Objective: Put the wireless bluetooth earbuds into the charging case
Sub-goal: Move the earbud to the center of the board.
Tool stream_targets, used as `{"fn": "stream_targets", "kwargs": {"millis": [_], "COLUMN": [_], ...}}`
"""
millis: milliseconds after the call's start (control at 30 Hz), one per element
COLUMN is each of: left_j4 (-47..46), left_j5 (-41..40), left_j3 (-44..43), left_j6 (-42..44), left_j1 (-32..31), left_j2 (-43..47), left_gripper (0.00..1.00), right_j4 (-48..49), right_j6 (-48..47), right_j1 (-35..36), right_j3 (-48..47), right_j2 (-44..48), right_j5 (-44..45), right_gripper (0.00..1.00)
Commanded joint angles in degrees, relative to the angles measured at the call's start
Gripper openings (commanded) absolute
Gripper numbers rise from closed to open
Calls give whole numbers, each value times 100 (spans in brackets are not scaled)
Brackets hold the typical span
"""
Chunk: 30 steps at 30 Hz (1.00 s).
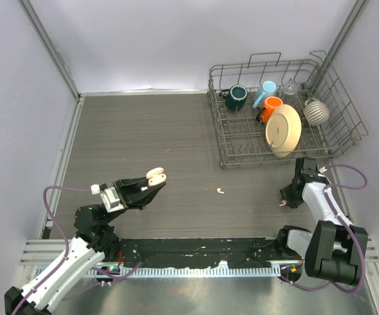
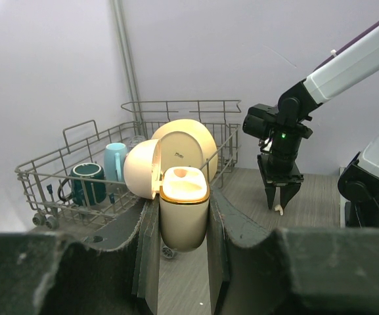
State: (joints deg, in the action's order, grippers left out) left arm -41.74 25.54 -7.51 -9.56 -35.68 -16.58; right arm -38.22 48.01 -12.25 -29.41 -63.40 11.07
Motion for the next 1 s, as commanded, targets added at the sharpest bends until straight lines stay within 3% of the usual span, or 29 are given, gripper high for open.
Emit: {"fn": "stream_targets", "kwargs": {"millis": [0, 433, 667, 767, 967], "left_j4": [-116, 34, 95, 95, 95], "left_j5": [-23, -75, -111, -111, -137], "left_j3": [-5, -31, -49, -67, -75], "left_j6": [33, -28, 7, -2, -2], "left_j1": [-18, -18, -18, -18, -18], "left_j2": [76, 216, 243, 199, 181], "left_gripper": [0, 0, 0, 0, 0], "right_j4": [-37, -2, 60, 112, 270], "right_j6": [174, 25, -28, -37, 454], "right_j1": [3, 65, 74, 126, 872], "right_j3": [374, 374, 357, 357, 322], "right_j2": [108, 73, 117, 170, 161], "right_j5": [-492, -430, -474, -606, -536], "right_gripper": [37, 33, 19, 18, 18]}}
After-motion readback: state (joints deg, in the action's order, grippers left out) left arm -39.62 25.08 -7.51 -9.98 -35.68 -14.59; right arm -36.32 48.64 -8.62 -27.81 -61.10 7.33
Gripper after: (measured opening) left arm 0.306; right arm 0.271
